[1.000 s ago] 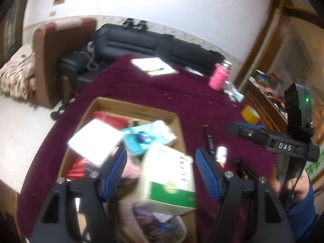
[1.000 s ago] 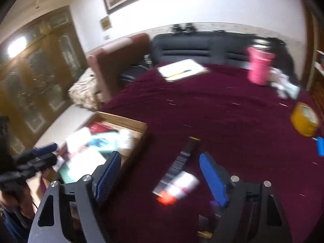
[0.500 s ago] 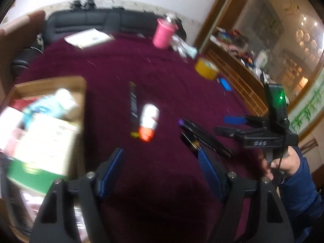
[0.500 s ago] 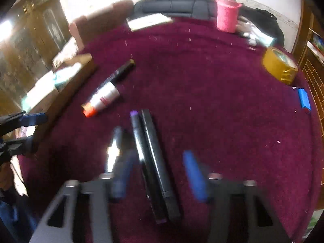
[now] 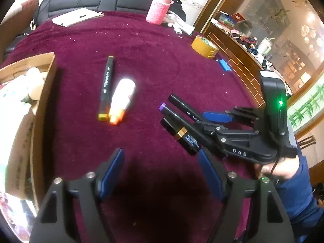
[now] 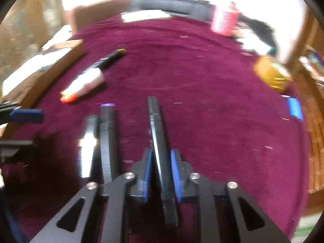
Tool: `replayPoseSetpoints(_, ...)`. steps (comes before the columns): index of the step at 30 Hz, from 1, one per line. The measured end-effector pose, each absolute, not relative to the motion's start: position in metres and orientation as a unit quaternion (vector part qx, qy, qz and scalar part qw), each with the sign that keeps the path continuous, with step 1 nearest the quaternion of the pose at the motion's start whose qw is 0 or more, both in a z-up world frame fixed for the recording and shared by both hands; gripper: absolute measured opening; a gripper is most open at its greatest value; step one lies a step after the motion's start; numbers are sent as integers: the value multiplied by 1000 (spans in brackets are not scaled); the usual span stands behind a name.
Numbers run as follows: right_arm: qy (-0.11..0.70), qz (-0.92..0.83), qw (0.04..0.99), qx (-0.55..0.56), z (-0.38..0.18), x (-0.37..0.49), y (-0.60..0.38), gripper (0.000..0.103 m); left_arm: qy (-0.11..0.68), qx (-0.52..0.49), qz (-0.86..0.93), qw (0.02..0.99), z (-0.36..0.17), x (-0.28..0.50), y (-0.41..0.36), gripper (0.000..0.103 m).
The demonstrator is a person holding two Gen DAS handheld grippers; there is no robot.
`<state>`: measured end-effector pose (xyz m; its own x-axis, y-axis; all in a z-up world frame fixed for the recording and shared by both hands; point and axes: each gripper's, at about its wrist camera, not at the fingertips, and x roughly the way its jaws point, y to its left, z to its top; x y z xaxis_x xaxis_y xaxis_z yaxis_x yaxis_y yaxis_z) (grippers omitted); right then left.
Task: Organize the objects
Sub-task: 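Grasp a gold-banded black marker with the left tool while the right tool grasps a black marker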
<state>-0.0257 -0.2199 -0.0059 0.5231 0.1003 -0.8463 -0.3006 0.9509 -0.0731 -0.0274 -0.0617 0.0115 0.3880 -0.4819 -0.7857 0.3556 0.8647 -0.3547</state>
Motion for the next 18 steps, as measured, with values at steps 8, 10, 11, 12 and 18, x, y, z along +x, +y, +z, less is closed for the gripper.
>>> replayPoseSetpoints(8,455,99,885,2,-6,-31,-250,17,519,-69,-243,817,-6,-8,-95,64)
replayPoseSetpoints(10,450,103,887,12,-6,-30,-252,17,522,-58,-233,819,-10,-5,-106,64)
replayPoseSetpoints(11,448,106,888,16,-6,-31,-253,17,523,-51,-229,819,-11,-4,-111,64)
replayPoseSetpoints(12,446,108,888,18,-6,-31,-254,17,524,-46,-227,820,-13,-4,-114,64)
replayPoseSetpoints(18,442,124,887,43,-8,-28,-260,18,498,17,-196,844,-14,-3,-132,53)
